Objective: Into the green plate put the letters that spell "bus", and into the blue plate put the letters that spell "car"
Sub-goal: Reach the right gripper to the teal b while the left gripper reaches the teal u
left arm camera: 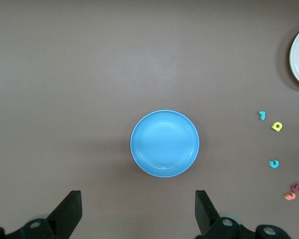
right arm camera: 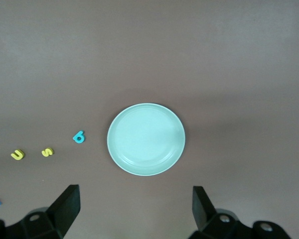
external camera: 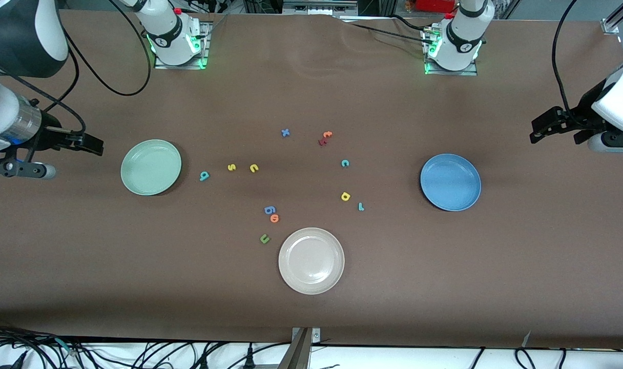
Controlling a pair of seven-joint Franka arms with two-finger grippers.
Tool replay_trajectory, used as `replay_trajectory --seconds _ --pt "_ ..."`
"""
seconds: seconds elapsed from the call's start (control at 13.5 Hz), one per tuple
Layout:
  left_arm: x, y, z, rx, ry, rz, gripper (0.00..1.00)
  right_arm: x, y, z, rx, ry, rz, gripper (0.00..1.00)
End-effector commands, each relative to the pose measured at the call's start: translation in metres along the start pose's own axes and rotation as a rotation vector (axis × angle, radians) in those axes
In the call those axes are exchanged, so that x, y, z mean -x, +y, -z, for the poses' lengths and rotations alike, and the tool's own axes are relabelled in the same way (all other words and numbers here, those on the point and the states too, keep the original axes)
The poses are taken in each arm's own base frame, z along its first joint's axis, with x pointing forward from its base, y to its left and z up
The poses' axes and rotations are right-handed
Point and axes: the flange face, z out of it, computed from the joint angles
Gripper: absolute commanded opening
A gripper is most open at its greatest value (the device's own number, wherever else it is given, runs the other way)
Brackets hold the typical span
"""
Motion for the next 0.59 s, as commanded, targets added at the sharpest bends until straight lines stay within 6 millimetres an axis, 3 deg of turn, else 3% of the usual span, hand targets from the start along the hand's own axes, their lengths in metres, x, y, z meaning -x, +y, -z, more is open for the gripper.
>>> replay_trajectory --seconds 0.0,0.15,0.37,0.52 --pt "0.000 0.002 -0.002 0.007 0.000 -0.006 1.00 -0.001 -0.026 -0.007 -0.032 -0.010 -0.043 0.99" --pt "-0.009 0.003 -0.021 0.005 -0.033 -0.007 1.00 -0.004 -0.051 -0.018 -0.036 -0.013 -0.090 0.99" --pt "-0.011 0.003 -0.026 0.009 -0.041 -0.002 1.00 -0.007 -0.098 -0.046 -0.017 -0.025 -0.203 0.99" --pt "-0.019 0.000 -0.050 0.016 -0.090 0.003 1.00 -0.011 -0.122 -0.068 -0.005 -0.030 -0.275 0.99"
